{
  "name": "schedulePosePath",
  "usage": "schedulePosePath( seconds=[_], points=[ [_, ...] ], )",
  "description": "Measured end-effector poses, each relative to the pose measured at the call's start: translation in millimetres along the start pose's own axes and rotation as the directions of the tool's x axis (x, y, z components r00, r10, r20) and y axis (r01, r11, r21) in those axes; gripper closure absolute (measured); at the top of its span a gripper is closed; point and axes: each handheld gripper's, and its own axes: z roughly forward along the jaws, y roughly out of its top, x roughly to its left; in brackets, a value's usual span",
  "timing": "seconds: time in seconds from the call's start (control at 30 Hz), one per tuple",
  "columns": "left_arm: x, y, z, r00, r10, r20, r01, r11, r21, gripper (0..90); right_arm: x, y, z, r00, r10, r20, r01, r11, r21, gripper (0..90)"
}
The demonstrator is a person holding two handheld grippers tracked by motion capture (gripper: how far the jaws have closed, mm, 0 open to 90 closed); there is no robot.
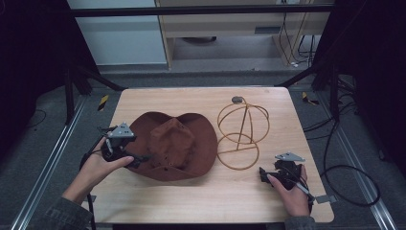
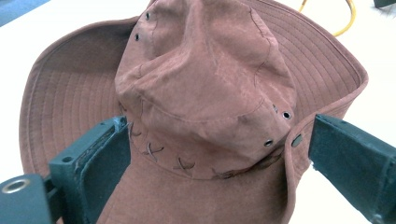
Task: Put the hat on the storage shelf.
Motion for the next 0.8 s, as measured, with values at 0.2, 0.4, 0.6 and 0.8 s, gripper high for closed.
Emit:
schedulePosePath(
  seconds=[0.2, 0.4, 0.6, 0.8],
  points=[
    [0.2, 7.8, 5.5, 0.9999, 0.013, 0.002, -0.013, 0.9995, 0.028, 5.1, 0.0, 0.0, 0.0, 1.0000, 0.000, 0.000, 0.000, 1.000, 0.000, 0.4],
    [1.1, 20.7, 14.8, 0.9992, 0.040, 0.008, -0.040, 0.9965, 0.074, 5.2, -0.2, -0.1, -0.1, 1.0000, -0.002, -0.001, 0.002, 1.000, 0.001, 0.4],
    [2.3, 36.1, 23.7, 0.9987, 0.050, 0.006, -0.050, 0.9924, 0.113, 5.4, -0.4, -0.2, -0.2, 1.0000, -0.003, -0.003, 0.003, 1.000, 0.000, 0.4],
    [-1.5, 53.6, 36.6, 0.9957, 0.091, 0.018, -0.092, 0.9856, 0.142, 5.3, -0.4, -0.3, -0.3, 1.0000, -0.004, -0.004, 0.004, 1.000, 0.001, 0.4]
  ],
)
